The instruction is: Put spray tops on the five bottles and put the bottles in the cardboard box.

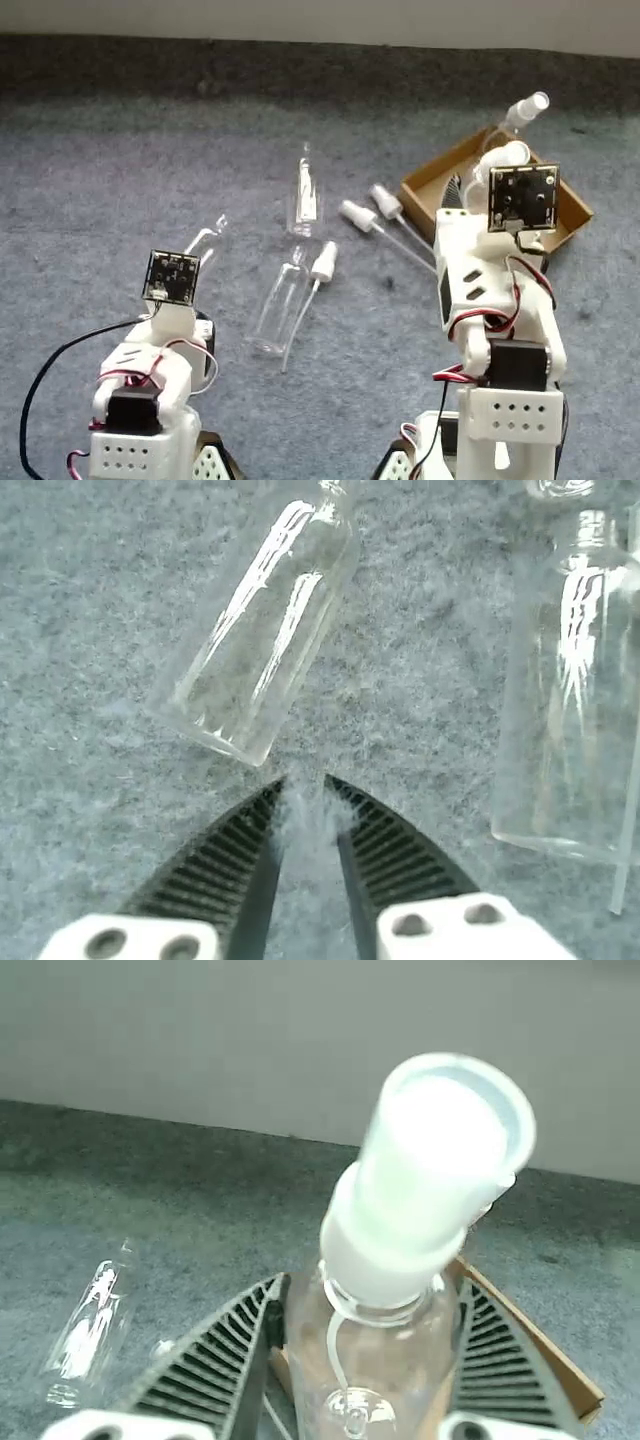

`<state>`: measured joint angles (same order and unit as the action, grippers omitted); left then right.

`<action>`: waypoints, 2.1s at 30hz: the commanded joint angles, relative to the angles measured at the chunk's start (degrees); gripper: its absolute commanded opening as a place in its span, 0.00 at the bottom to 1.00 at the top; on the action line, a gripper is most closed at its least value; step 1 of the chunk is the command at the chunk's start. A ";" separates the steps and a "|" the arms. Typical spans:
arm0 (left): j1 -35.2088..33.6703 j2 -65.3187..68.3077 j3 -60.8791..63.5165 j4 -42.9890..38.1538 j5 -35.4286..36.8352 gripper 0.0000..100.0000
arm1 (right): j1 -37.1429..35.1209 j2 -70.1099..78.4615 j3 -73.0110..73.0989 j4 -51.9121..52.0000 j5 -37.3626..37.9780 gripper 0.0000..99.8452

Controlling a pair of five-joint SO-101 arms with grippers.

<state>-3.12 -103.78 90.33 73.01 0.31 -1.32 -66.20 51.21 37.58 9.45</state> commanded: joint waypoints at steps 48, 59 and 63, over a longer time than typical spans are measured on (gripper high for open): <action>7.08 -0.66 6.81 -7.21 -0.26 0.00 | 2.68 70.29 -20.62 -52.53 -0.62 0.21; 6.99 -0.66 6.81 -7.21 -0.26 0.00 | 1.89 77.85 -25.10 -52.62 -0.62 0.21; 6.99 -0.66 6.81 -7.21 -0.26 0.00 | 1.71 80.04 -25.10 -52.62 -0.62 0.21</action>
<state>3.12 -103.87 95.87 66.51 0.31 1.76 13.80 28.79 -13.58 9.45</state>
